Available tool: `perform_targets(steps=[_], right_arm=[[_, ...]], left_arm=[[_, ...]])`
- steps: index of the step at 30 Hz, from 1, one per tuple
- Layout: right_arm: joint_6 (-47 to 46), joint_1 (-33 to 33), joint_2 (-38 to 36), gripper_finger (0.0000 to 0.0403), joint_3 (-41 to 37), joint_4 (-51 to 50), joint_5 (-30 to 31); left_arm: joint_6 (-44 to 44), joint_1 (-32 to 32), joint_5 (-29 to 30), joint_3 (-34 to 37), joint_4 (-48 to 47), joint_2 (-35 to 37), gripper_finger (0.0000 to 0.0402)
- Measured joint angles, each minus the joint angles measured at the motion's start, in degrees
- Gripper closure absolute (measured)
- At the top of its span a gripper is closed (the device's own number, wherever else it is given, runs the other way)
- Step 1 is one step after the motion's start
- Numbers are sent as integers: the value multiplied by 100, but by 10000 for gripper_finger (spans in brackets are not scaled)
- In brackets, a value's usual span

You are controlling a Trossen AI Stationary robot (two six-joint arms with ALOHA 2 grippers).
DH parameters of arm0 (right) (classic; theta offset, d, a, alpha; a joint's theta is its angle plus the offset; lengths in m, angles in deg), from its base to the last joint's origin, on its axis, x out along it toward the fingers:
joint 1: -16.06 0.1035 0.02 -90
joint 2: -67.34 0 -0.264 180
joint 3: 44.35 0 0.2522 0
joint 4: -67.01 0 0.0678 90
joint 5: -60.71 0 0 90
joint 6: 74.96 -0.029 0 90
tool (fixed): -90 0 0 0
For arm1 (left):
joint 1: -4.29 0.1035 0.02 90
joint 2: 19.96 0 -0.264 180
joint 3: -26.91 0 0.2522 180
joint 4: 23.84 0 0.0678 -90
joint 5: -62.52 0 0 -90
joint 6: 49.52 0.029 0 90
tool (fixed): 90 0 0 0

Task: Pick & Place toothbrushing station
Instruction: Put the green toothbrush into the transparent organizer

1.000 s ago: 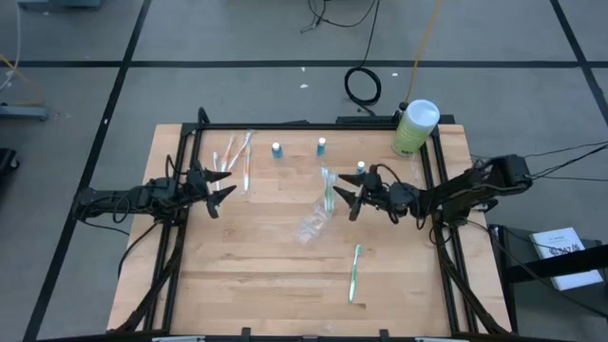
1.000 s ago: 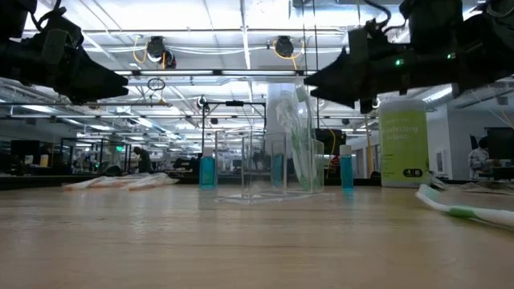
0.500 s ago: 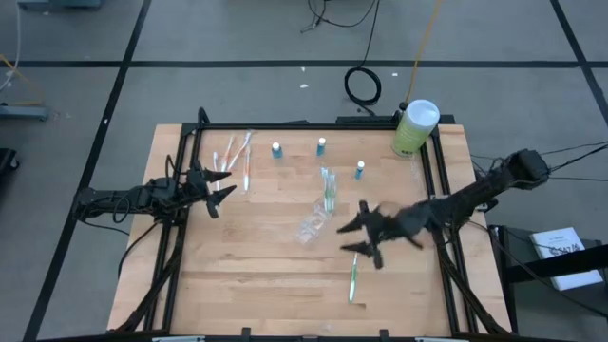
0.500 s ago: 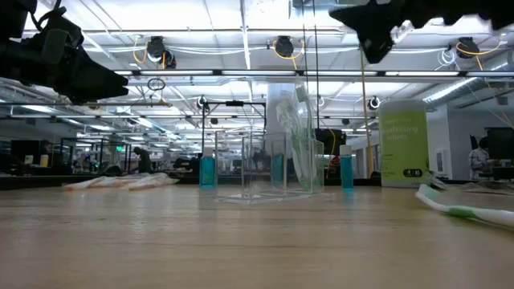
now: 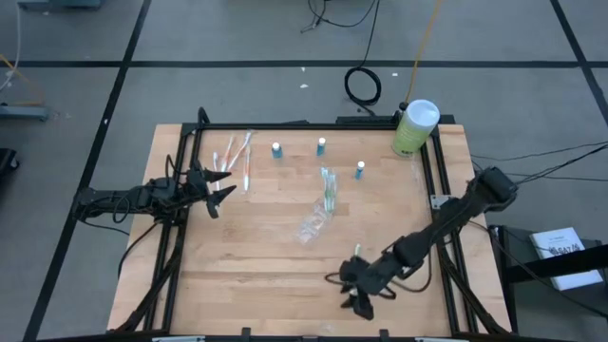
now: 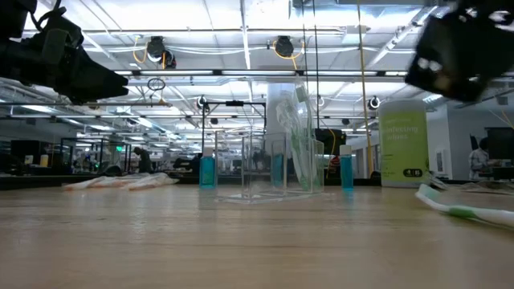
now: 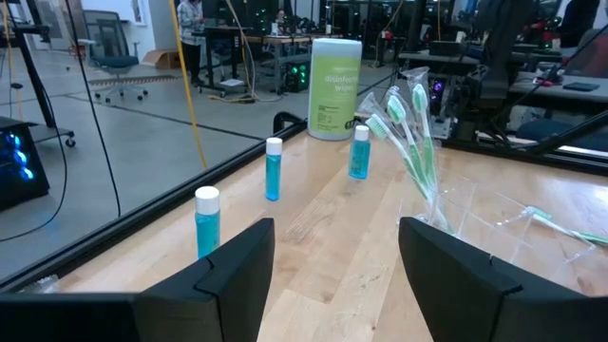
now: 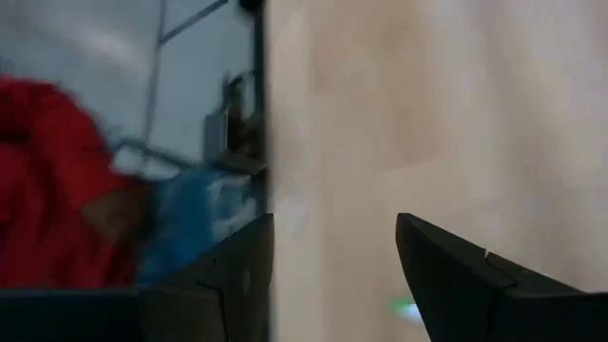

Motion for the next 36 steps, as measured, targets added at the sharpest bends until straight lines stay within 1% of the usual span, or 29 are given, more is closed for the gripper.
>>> perform_targets(steps=[2,10,14,17,20,23,25,29,30,32,36], right_arm=[[-265,42,234,190,-2,19,-156],[-1027,57,883,190,-2,-136,-166],[-1449,29,800,191,2,-871,-430],[-1663,27,599,191,2,-1516,-430],[-1686,-8,354,191,-22,-1999,-385],[-1651,-24,-10,191,-15,-2310,39],[-1651,-24,-254,191,-15,-2525,486],[-1657,-19,-574,191,-11,-3043,1770],[-1657,-20,-572,191,-7,-3115,2002],[-1610,-57,-459,191,-7,-3149,2159],[-1458,-210,-16,194,-7,-3037,1961]], left_arm=[[0,1,0,0,-1,1,167],[0,-1,2,0,-1,0,167],[0,1,0,0,1,-1,167],[0,1,0,0,-1,0,167],[0,-1,2,0,1,-1,167],[0,0,2,0,1,2,167],[0,0,2,0,1,0,167],[0,1,2,0,1,2,167],[0,1,2,0,1,2,167],[0,1,2,0,1,2,167],[0,-1,2,0,1,2,167]])
